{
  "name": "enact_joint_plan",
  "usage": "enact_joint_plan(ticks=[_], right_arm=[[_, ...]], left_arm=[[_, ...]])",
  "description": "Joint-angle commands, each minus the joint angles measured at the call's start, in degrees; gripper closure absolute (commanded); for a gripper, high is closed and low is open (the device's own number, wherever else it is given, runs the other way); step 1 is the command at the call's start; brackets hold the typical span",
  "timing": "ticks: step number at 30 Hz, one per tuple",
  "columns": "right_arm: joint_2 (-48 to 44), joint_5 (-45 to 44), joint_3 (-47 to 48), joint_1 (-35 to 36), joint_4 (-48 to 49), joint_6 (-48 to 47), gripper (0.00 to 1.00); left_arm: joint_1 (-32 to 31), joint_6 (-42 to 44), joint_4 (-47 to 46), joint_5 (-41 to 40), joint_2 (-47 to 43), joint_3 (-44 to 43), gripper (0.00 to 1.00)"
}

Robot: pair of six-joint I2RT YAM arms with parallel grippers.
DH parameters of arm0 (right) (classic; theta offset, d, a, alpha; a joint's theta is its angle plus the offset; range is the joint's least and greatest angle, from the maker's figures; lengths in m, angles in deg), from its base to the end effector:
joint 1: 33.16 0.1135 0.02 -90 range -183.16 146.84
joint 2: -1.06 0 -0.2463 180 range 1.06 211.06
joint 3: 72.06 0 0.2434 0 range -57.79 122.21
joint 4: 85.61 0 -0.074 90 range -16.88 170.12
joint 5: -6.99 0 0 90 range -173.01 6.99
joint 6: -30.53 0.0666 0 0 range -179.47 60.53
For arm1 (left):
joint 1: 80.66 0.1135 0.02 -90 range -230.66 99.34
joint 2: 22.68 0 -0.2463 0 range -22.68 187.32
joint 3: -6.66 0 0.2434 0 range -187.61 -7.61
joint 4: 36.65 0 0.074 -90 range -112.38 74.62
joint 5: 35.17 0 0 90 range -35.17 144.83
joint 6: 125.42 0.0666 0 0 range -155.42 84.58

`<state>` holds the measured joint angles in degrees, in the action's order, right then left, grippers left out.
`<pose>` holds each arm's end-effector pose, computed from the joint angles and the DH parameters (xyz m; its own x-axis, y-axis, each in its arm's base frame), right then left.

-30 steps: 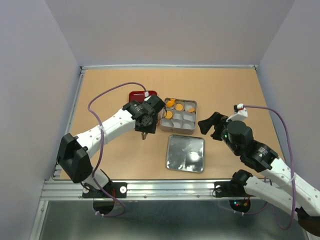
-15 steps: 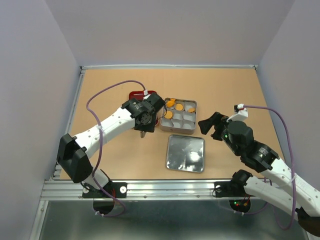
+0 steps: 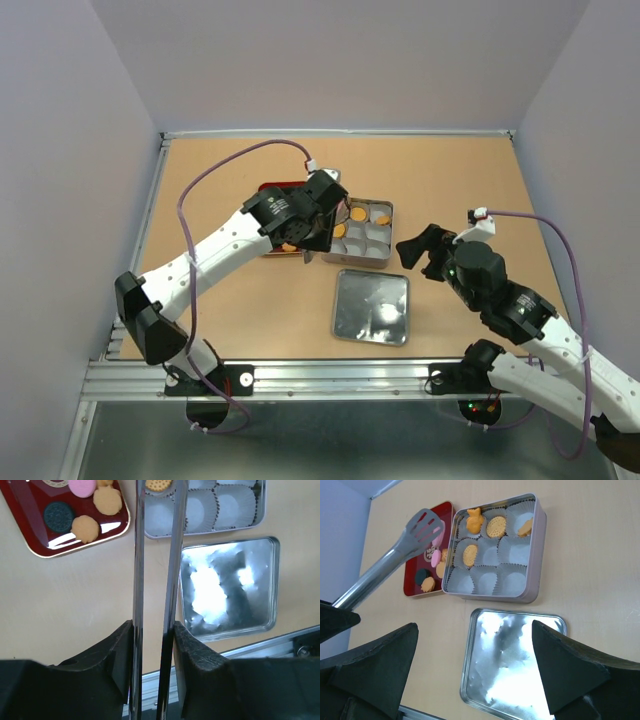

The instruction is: Pack the cookies

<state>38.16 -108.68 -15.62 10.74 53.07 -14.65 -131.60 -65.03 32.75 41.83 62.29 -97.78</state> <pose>0.1479 0.1023 0.2925 -0.4278 0.4700 -0.7721 -0.0479 0.8412 0.5386 0.2116 -0.2369 0.3337 -0.7480 0.1577 -0.6447 0.3402 0.9252 -0.1684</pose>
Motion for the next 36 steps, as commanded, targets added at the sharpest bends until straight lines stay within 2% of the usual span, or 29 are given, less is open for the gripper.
enact_joint_plan(ticks=[1, 17, 25, 32, 36], right_arm=[[-1.3, -0.9, -0.1, -0.1, 0.7, -0.5, 0.00], [-1.5, -0.7, -0.4, 0.0, 0.5, -0.6, 0.00], [-2.0, -0.7, -1.0, -0.1, 0.4, -0.6, 0.00], [-2.0, -0.5, -1.3, -0.1, 0.3, -0.3, 0.00], [-2.4, -0.6, -1.3, -0.1, 0.3, -0.4, 0.00]], left_arm=[[-2.4, -0.4, -2.0, 1.0, 4.0, -3.2, 0.59], [-4.8, 0.1, -6.7, 0.8, 10.6, -2.4, 0.59], [-4.8, -0.1, -6.5, -1.1, 10.7, -0.2, 0.52], [-4.8, -0.5, -7.2, -1.7, 10.7, 1.6, 0.51], [-4.8, -0.6, -7.3, -2.3, 10.8, 1.9, 0.47]])
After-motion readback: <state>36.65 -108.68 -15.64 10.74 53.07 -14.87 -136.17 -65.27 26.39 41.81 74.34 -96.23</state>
